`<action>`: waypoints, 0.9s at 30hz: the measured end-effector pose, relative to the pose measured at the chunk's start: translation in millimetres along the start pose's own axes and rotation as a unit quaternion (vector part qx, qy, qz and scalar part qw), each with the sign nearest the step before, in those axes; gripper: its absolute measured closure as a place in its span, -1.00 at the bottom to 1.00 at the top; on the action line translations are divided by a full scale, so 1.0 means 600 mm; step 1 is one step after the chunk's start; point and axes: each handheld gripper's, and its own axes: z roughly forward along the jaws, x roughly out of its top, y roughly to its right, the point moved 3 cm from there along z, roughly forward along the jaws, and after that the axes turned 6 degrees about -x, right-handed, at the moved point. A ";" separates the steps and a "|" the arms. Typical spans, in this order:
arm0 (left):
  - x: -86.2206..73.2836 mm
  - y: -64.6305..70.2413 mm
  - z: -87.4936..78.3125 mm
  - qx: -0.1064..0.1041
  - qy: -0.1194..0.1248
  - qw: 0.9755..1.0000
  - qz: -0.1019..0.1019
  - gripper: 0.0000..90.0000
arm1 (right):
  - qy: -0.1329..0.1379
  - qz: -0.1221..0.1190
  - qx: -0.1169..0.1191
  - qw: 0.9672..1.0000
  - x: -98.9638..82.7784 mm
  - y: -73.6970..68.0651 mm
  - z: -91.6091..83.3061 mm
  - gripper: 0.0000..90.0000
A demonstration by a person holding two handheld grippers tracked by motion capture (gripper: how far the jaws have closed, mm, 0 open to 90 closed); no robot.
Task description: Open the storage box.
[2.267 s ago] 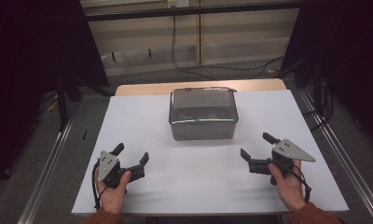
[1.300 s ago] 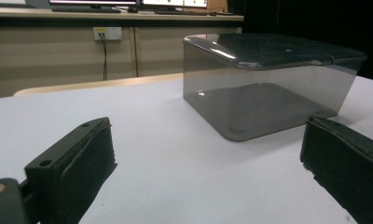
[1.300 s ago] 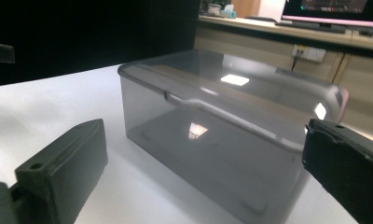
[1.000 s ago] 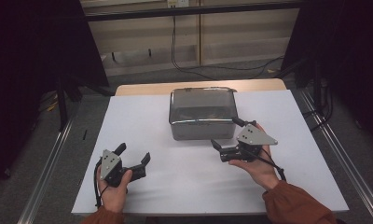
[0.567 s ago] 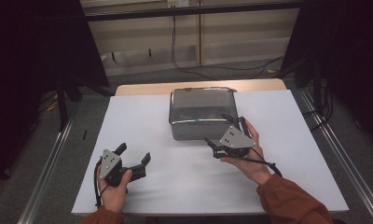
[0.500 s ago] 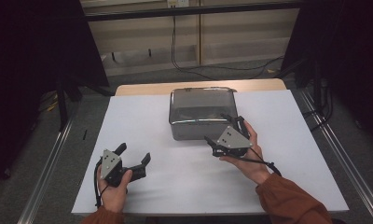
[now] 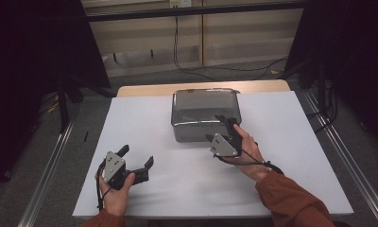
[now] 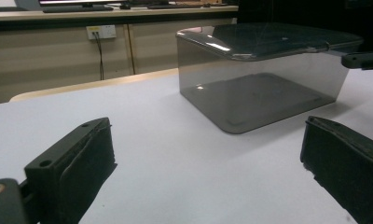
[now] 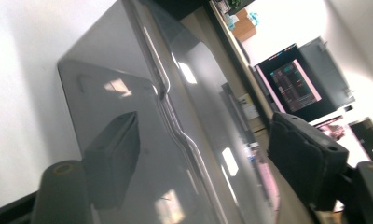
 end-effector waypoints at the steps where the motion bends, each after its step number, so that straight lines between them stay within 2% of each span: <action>1: 0.000 0.000 0.000 -0.002 0.000 1.000 -0.002 -0.94 | 0.000 -0.014 -0.004 1.000 0.001 -0.002 0.001 -0.41; 4: 0.002 0.000 -0.001 -0.005 0.006 1.000 -0.005 -0.95 | -0.002 -0.042 -0.008 0.999 0.006 -0.009 0.004 -0.35; 5: 0.003 -0.001 -0.001 -0.005 0.007 1.000 -0.006 -0.95 | -0.002 -0.042 -0.008 0.999 0.006 -0.009 0.004 -0.35; 7: 0.002 -0.003 -0.001 -0.004 0.003 1.000 -0.008 -0.95 | -0.002 -0.070 -0.009 0.997 0.012 -0.015 0.006 -0.25; 8: 0.002 -0.003 -0.001 -0.004 0.003 1.000 -0.008 -0.95 | -0.002 -0.070 -0.009 0.997 0.012 -0.015 0.006 -0.25; 10: 0.002 -0.004 0.000 -0.003 0.002 1.000 -0.013 -0.94 | -0.005 -0.092 -0.014 0.996 0.016 -0.018 0.009 -0.16; 12: 0.002 -0.007 0.001 0.008 -0.003 1.000 -0.009 -0.93 | -0.005 -0.110 -0.020 0.994 0.018 -0.021 0.012 -0.09; 15: 0.001 -0.010 0.001 0.008 -0.003 1.000 -0.013 -0.92 | -0.007 -0.117 -0.018 0.993 0.017 -0.025 0.015 0.01; 16: 0.000 -0.012 0.002 0.014 -0.008 1.000 -0.010 -0.92 | -0.011 -0.119 -0.021 0.993 0.016 -0.028 0.015 0.04; 18: 0.000 -0.012 0.004 0.009 -0.010 1.000 -0.014 -0.92 | -0.010 -0.118 -0.018 0.993 0.016 -0.028 0.017 0.11; 21: 0.001 -0.010 0.005 0.006 -0.010 1.000 -0.004 -0.92 | -0.013 -0.124 -0.018 0.992 0.015 -0.032 0.019 0.24; 27: 0.002 -0.008 0.010 -0.014 -0.016 1.000 0.000 -0.91 | -0.018 -0.129 -0.019 0.991 0.011 -0.030 0.023 0.50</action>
